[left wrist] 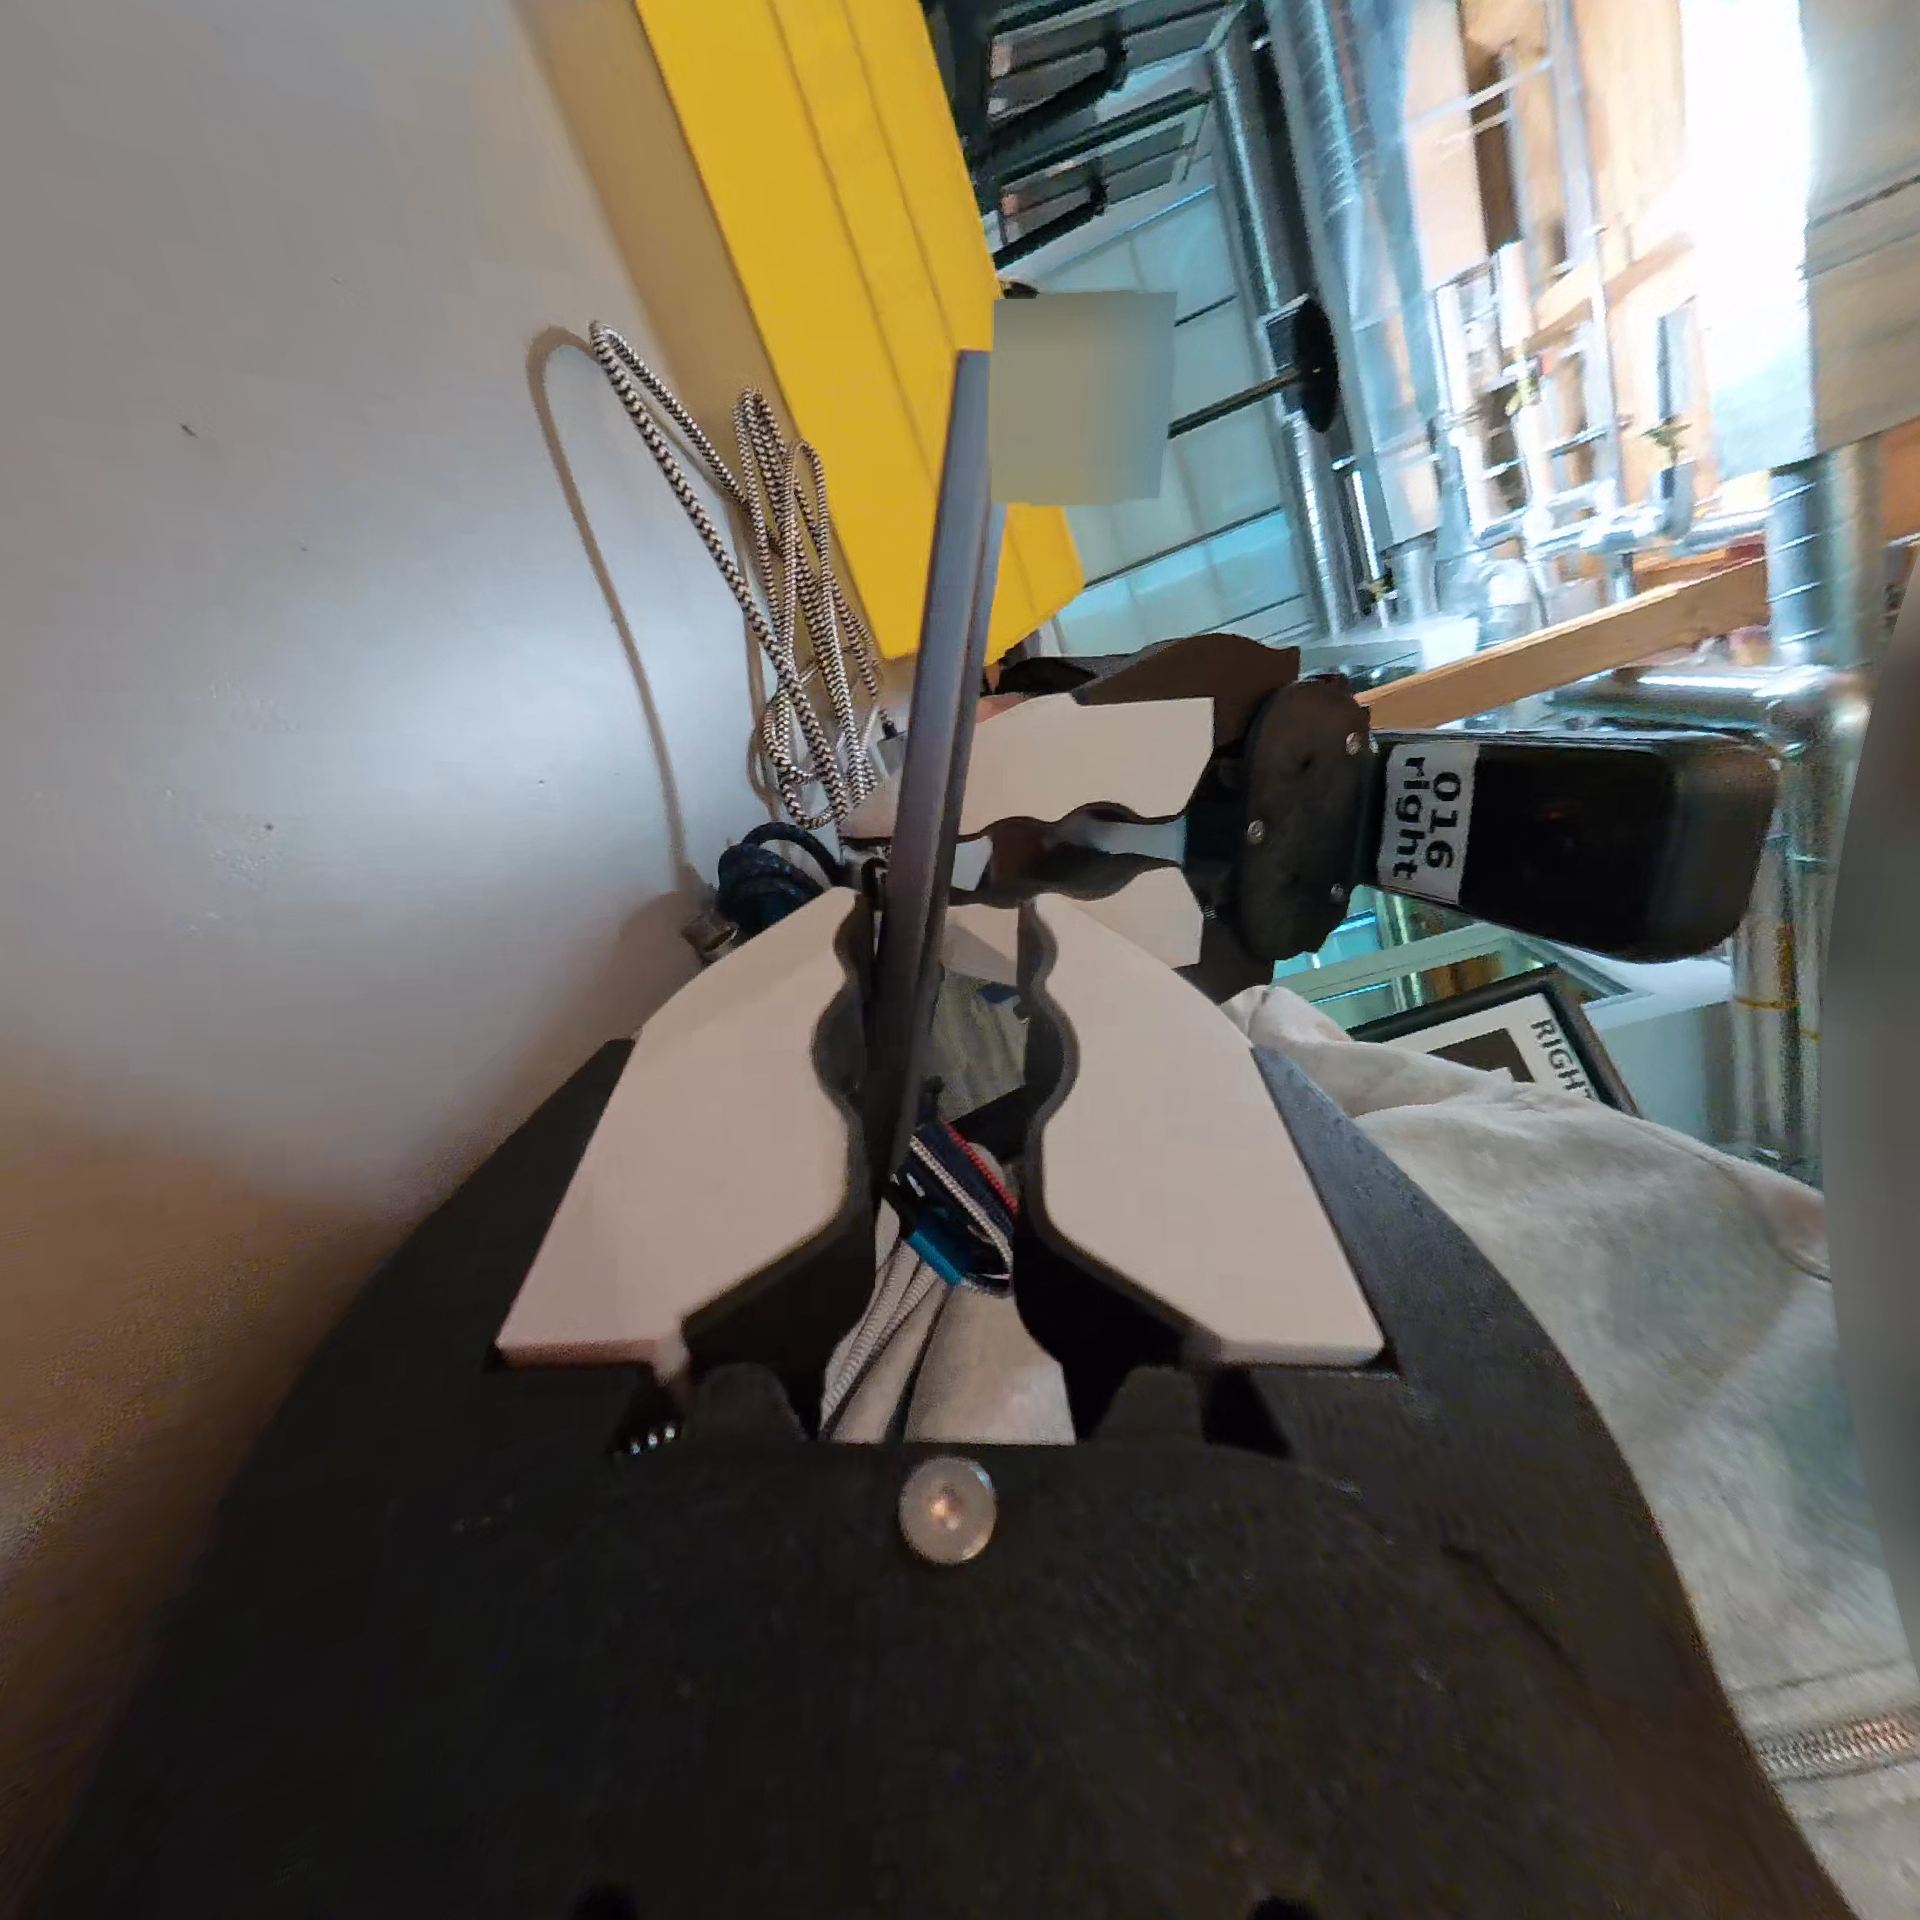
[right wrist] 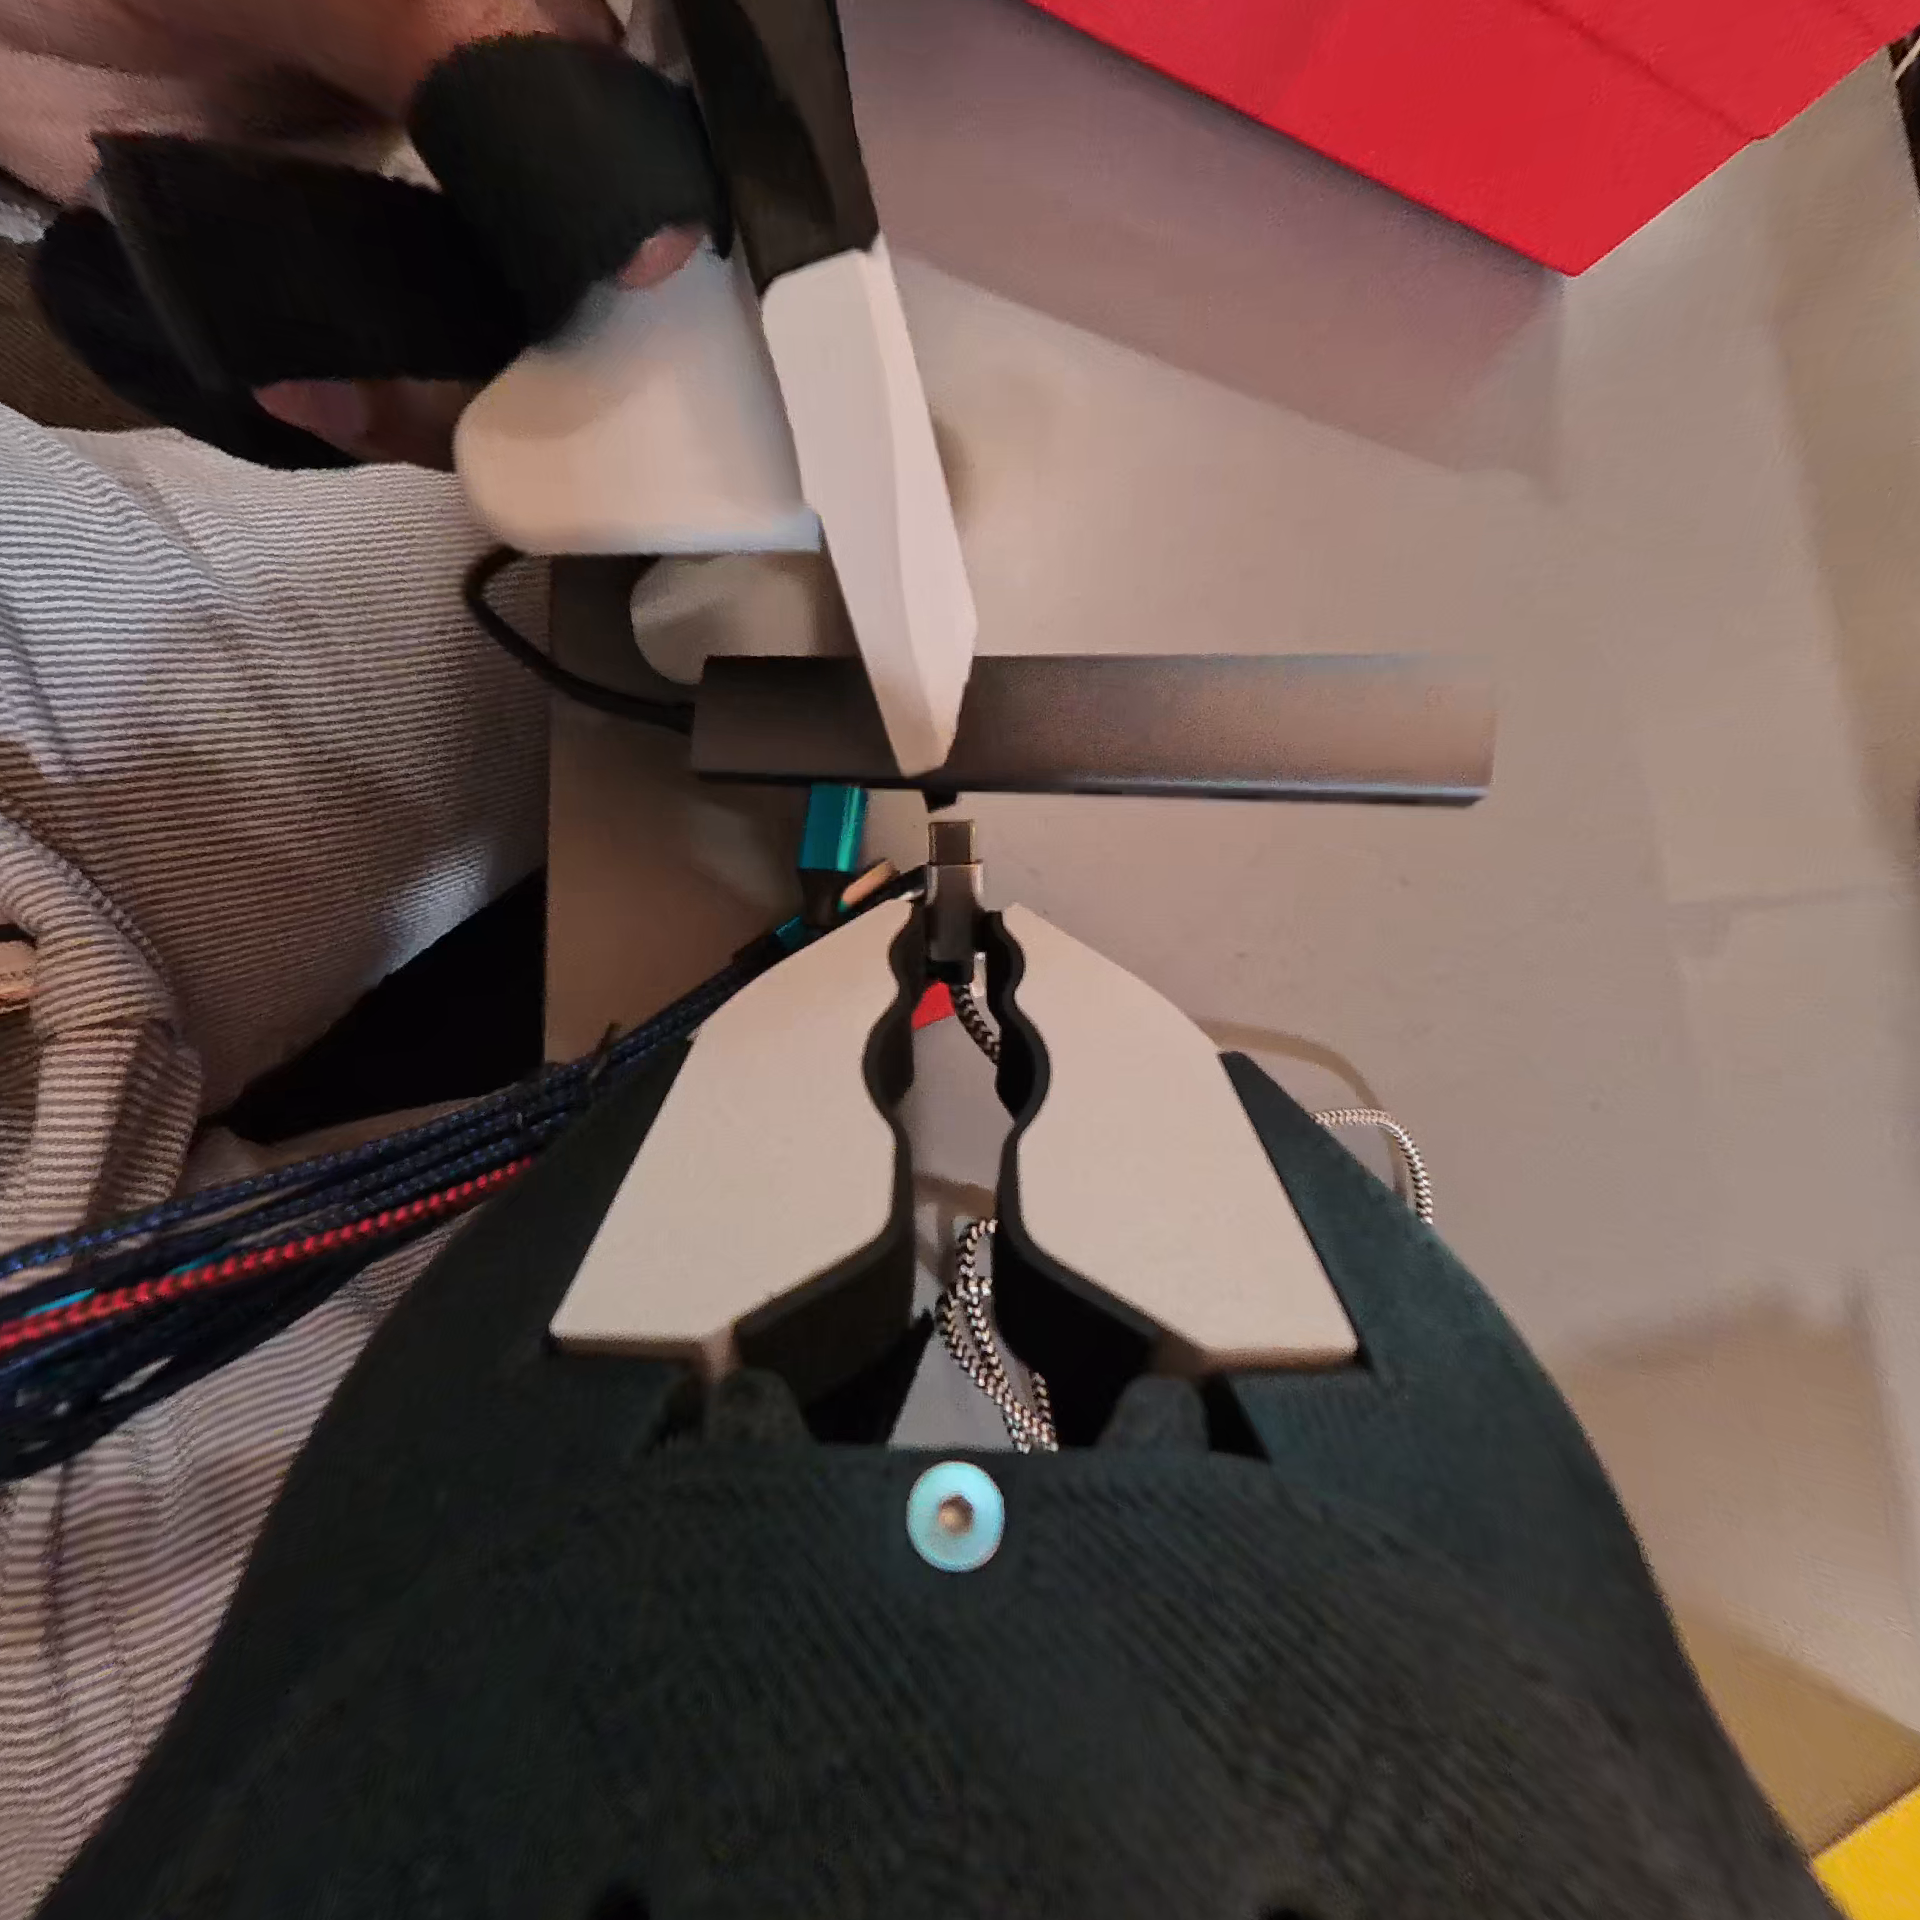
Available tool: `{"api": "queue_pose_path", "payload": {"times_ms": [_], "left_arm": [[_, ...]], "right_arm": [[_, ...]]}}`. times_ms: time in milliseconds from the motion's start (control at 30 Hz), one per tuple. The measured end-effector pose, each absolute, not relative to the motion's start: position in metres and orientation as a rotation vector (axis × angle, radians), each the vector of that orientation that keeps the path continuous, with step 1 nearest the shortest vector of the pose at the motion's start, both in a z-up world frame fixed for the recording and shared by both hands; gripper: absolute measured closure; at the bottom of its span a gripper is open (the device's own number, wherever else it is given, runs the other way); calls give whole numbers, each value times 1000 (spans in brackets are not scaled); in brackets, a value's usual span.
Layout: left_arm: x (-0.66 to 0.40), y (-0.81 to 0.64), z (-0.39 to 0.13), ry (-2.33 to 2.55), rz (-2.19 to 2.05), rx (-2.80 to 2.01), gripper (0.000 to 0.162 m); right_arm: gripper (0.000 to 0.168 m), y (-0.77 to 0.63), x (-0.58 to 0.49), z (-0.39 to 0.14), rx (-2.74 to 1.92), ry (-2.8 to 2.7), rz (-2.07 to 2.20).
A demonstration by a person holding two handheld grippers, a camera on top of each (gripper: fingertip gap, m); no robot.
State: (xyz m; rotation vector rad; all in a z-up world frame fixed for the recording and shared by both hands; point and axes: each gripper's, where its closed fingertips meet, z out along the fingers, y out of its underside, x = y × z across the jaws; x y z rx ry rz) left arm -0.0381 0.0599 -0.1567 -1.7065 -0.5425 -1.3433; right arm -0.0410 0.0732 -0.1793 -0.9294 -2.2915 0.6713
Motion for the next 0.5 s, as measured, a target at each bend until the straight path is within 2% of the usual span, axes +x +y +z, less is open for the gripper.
{"api": "queue_pose_path", "payload": {"times_ms": [200,333,500], "left_arm": [[-41,53,-160,-515,-1332,-1789,135],[-48,47,-170,-519,-1274,-1876,150],[-50,49,-169,-535,-1274,-1856,152]], "right_arm": [[157,78,-42,-181,-967,-2284,693],[157,79,-43,-181,-981,-2281,709],[157,74,-41,-177,-957,-2282,718]]}}
